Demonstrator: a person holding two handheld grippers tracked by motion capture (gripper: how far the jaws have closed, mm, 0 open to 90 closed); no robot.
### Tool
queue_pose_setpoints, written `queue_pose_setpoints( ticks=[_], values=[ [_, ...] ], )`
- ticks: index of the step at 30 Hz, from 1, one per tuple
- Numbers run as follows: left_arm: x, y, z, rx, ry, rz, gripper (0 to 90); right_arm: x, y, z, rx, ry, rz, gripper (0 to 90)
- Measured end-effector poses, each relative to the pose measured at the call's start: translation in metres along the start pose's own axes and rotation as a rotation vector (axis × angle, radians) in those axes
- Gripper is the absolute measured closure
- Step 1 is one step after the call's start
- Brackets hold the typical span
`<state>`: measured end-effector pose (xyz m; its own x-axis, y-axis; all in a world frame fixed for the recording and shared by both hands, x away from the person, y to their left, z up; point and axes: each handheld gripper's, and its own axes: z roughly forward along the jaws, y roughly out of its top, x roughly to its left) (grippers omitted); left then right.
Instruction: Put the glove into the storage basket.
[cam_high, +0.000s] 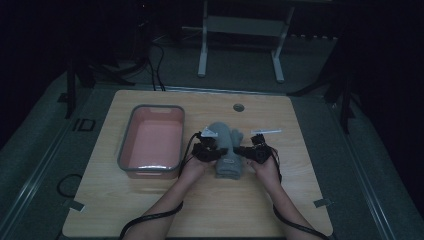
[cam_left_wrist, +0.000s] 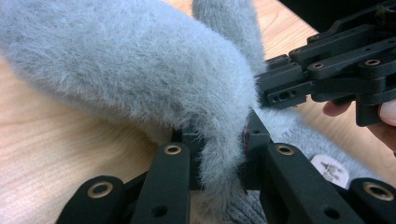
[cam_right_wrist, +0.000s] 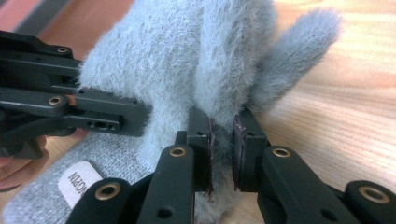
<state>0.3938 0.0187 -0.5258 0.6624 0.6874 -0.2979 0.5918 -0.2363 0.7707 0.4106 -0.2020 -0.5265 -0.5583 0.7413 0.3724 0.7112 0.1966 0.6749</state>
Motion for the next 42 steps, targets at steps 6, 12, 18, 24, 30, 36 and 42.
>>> queue_pose_setpoints(
  ticks=[6, 12, 18, 24, 30, 36, 42],
  values=[
    [-0.002, 0.014, -0.019, -0.011, -0.028, 0.036, 78.3, 0.014, 0.011, -0.016, -0.038, 0.012, -0.021, 80.2],
    [-0.003, 0.026, -0.039, -0.037, -0.032, 0.072, 78.4, 0.028, 0.022, -0.027, -0.070, 0.024, -0.046, 80.3],
    [0.000, 0.038, -0.062, -0.052, -0.015, 0.105, 78.4, 0.050, 0.042, -0.032, -0.098, 0.033, -0.075, 80.3],
    [0.010, 0.046, -0.087, -0.052, 0.002, 0.131, 78.4, 0.067, 0.055, -0.028, -0.102, 0.047, -0.094, 80.4],
    [0.029, 0.045, -0.117, -0.061, 0.017, 0.122, 78.3, 0.095, 0.071, -0.014, -0.103, 0.074, -0.129, 80.4],
    [0.045, 0.042, -0.139, -0.051, 0.048, 0.105, 78.3, 0.113, 0.082, 0.005, -0.085, 0.103, -0.126, 80.4],
    [0.062, 0.040, -0.163, -0.038, 0.080, 0.097, 78.3, 0.135, 0.095, 0.024, -0.075, 0.130, -0.129, 80.4]
  ],
)
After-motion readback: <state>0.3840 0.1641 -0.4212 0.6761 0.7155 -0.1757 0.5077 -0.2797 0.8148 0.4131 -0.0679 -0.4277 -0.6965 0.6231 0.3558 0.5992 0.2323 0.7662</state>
